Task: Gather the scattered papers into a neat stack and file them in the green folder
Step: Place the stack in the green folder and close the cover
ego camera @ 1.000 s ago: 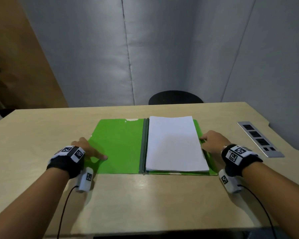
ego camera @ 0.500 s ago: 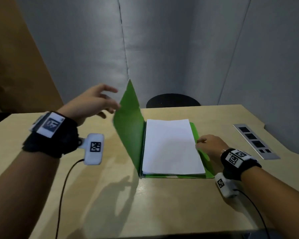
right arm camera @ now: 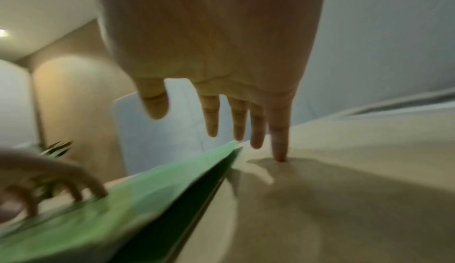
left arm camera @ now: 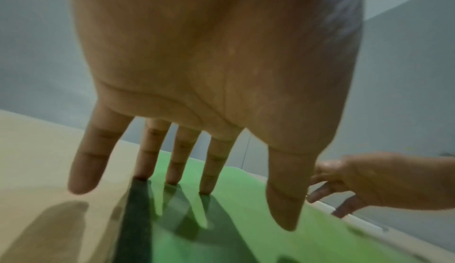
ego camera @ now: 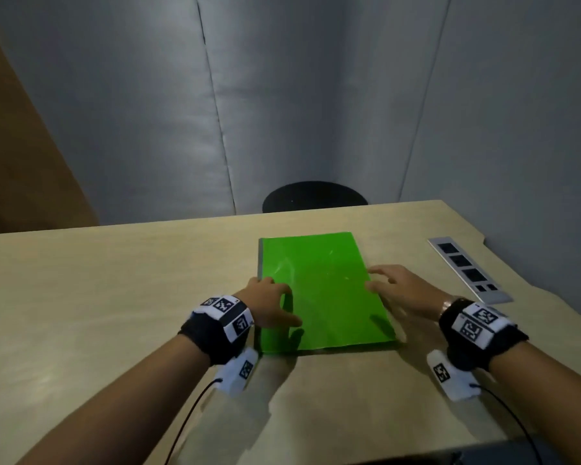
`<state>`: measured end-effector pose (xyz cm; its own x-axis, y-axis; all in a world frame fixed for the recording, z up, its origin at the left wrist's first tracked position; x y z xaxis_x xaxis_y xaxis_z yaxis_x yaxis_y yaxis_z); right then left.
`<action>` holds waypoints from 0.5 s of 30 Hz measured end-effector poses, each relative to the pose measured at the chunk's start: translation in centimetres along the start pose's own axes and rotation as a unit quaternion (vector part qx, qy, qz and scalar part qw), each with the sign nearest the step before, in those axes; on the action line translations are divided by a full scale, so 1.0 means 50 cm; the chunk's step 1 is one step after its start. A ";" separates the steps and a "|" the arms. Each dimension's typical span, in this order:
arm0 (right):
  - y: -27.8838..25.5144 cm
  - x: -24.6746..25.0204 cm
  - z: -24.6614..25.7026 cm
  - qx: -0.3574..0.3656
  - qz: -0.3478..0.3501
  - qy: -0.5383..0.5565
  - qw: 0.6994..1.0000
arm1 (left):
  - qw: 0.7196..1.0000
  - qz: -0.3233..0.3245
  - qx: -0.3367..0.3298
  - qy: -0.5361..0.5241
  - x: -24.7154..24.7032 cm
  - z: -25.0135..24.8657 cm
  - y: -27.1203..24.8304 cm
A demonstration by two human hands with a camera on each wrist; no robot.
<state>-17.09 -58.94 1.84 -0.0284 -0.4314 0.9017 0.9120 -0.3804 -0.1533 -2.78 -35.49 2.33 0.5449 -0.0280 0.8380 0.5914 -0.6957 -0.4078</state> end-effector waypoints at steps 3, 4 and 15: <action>-0.050 -0.028 0.066 0.078 0.062 -0.154 0.983 | 0.999 0.025 0.024 0.011 -0.006 0.007 -0.027; -0.061 -0.042 0.076 0.092 0.082 -0.205 0.971 | 0.999 0.024 0.031 0.031 -0.013 0.013 -0.036; -0.025 -0.038 0.053 0.040 0.049 -0.321 0.945 | 0.994 -0.054 -0.004 -0.100 -0.030 -0.021 0.019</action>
<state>-17.10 -55.47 1.38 0.2882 0.1330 0.9483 0.9259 -0.2912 -0.2405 -3.64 -36.85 1.05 0.5863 0.1897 0.7876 0.6488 -0.6921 -0.3163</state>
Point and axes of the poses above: each hand's wrist, its own y-axis towards the middle knuckle, its own x-axis out of the back of the hand, z = x × y, the point moved 5 cm from there along y, towards the middle knuckle, and after that the axes turned 14 degrees about -y, right-handed, at the moved point
